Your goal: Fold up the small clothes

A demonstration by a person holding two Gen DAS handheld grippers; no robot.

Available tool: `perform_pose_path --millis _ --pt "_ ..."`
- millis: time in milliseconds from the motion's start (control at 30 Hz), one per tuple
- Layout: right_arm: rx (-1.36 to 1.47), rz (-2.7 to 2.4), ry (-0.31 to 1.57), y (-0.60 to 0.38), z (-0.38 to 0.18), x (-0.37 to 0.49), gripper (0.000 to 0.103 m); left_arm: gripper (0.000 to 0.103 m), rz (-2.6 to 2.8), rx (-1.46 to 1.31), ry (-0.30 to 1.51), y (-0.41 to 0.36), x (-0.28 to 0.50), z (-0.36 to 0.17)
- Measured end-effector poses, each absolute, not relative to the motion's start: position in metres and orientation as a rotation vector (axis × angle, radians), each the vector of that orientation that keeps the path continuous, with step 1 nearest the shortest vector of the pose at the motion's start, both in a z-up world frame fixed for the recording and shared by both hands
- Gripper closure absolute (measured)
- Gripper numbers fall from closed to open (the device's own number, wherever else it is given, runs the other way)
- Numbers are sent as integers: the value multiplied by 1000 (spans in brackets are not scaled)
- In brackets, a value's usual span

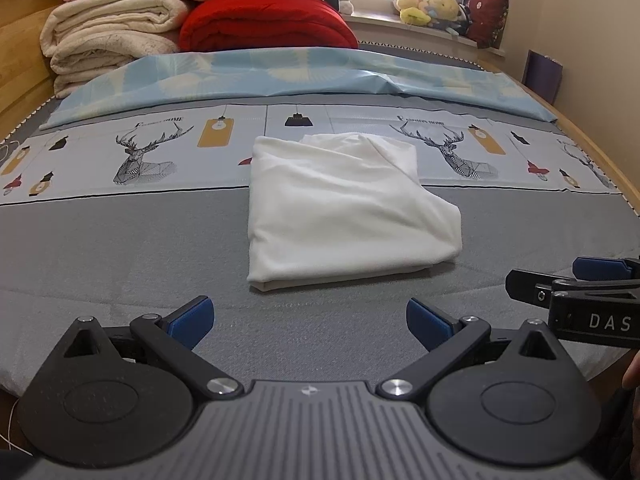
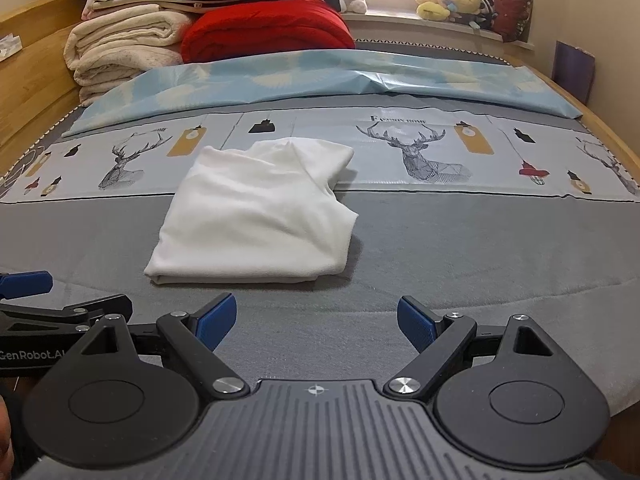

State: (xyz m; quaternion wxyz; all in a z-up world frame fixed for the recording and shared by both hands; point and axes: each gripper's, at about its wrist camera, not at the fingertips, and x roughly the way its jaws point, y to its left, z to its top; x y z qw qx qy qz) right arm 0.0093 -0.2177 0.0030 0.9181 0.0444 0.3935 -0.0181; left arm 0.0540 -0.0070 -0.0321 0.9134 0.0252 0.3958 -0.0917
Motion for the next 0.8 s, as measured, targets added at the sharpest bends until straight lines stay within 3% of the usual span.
perform_pose_path --millis 800 --pt "84 -30 813 -217 2 9 14 0 -197 41 813 -10 54 -31"
